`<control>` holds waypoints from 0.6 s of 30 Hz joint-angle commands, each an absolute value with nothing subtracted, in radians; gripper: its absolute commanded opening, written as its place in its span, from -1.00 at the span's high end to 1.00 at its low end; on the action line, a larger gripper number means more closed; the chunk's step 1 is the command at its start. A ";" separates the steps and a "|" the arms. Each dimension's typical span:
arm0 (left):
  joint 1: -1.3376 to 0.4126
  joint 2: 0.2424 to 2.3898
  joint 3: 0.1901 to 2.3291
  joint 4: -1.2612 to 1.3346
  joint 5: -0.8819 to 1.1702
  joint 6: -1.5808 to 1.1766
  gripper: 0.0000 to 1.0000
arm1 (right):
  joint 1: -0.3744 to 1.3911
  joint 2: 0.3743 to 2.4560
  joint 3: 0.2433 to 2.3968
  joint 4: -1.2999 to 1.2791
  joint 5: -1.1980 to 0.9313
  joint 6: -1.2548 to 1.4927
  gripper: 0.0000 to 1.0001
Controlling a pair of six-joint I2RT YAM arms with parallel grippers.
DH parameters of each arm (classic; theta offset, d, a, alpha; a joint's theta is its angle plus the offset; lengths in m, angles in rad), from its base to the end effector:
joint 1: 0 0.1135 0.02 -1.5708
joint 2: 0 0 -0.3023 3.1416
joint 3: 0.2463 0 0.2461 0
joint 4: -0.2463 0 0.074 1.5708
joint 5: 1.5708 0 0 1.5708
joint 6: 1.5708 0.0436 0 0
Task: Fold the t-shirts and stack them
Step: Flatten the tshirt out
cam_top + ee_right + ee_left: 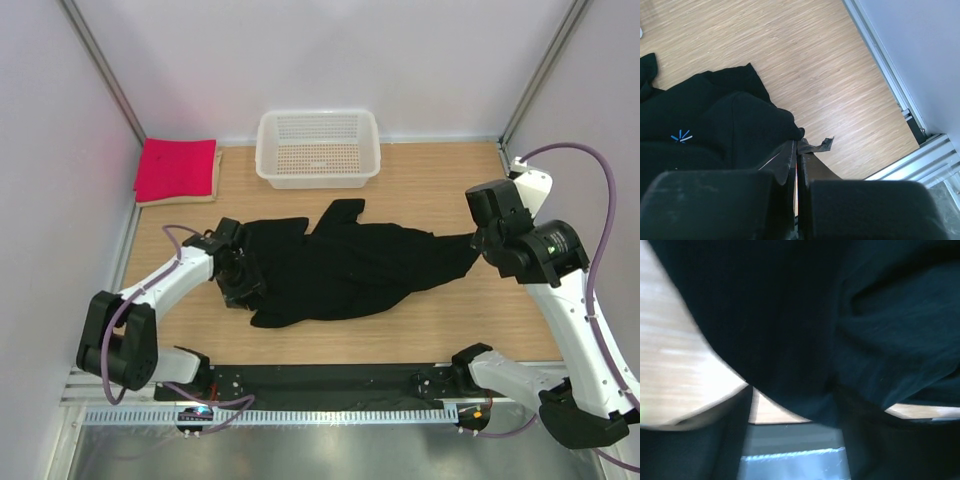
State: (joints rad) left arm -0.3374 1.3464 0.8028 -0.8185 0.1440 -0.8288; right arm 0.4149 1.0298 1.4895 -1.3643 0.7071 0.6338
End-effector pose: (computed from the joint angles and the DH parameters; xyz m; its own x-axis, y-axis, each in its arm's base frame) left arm 0.1983 -0.0762 0.2215 -0.8860 -0.4622 -0.0365 -0.4401 0.8631 -0.2476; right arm 0.1192 0.0216 0.4481 -0.5436 0.2525 -0.8004 0.4752 0.8787 -0.0455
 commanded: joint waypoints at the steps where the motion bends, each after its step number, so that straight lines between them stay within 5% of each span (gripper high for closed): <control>1: -0.334 1.385 0.834 -0.709 0.176 -0.813 -0.12 | 0.410 1.029 1.497 -1.371 0.695 0.611 0.98; 3: -0.333 1.425 0.857 -0.695 0.190 -0.796 0.37 | 0.410 1.031 1.496 -1.367 0.690 0.609 0.98; 4: -0.334 1.427 0.871 -0.715 0.180 -0.792 0.77 | 0.411 1.037 1.499 -1.365 0.687 0.601 0.98; 6: -0.334 1.407 0.893 -0.786 0.151 -0.769 0.98 | 0.410 1.045 1.505 -1.367 0.689 0.594 0.98; 15: -0.333 1.115 0.954 -1.140 0.020 -0.782 0.99 | 0.410 1.060 1.509 -1.368 0.680 0.578 0.98; 18: -0.334 1.115 0.995 -1.143 -0.024 -0.761 0.74 | 0.411 1.060 1.511 -1.374 0.680 0.572 0.98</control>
